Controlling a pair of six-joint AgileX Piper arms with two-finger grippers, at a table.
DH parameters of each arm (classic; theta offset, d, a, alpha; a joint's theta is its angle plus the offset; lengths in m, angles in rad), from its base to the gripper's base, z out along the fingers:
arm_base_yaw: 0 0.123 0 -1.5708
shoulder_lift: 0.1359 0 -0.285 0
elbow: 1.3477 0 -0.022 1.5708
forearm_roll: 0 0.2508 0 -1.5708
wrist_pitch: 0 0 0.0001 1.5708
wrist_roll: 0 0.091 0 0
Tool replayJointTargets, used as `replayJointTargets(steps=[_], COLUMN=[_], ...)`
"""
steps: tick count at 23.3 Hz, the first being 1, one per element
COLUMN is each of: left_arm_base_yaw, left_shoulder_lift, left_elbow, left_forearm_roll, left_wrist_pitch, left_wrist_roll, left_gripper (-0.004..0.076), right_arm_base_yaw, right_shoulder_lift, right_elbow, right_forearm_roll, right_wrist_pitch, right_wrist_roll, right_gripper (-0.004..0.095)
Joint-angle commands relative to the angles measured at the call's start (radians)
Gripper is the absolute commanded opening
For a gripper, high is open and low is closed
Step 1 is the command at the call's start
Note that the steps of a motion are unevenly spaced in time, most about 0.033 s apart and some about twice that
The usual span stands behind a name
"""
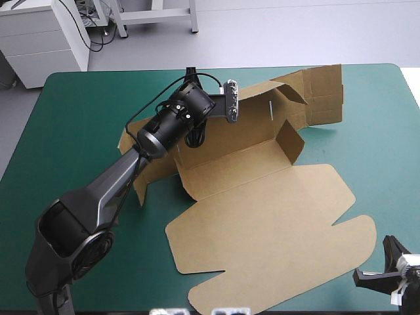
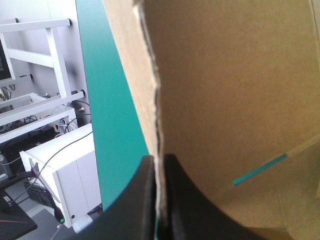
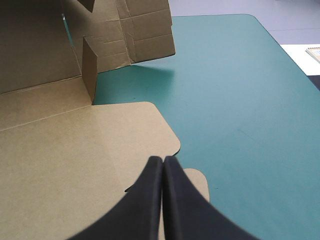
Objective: Fold the box
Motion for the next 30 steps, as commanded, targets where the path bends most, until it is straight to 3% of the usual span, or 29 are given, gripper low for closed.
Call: replayJointTargets(steps=[1,7,13,20,25,30], left_arm_base_yaw=[-0.015,-0.088,-0.176,-0.215,-0.215,-0.215], left_shoulder_lift=[-0.079,-0.14,-0.283,-0.505,-0.609,-0.642], left_elbow=[0.05,0.289,0.518,0.868,1.001,1.039], left_forearm_roll=[0.001,0.383,0.427,0.856,1.05,1.128], left_wrist_pitch=[-0.073,-0.143,-0.306,-0.503,-0.573,-0.572], left_wrist_roll=[-0.005,-0.196,-0.325,-0.615,-0.751,-0.877], left_gripper=[-0.0008,-0.0008,-0.0008,-0.0008,-0.0008,-0.0008], right_arm_base_yaw=[0.003,0.003,0.003,0.003,0.003,0.003], right_shoulder_lift=[-0.019,-0.019,-0.019,-0.019,-0.019,-0.019], right_elbow=[-0.022,-0.022,-0.022,-0.022,-0.022,-0.022], right_forearm_roll=[-0.007,-0.007,-0.007,-0.007,-0.007,-0.007], right_wrist_pitch=[-0.079,-0.079,-0.079,-0.079,-0.079,-0.079], right_wrist_roll=[-0.002,-0.002,-0.002,-0.002,-0.002,-0.002], right_gripper=[-0.0014,-0.0014,-0.0014,-0.0014,-0.0014,-0.0014])
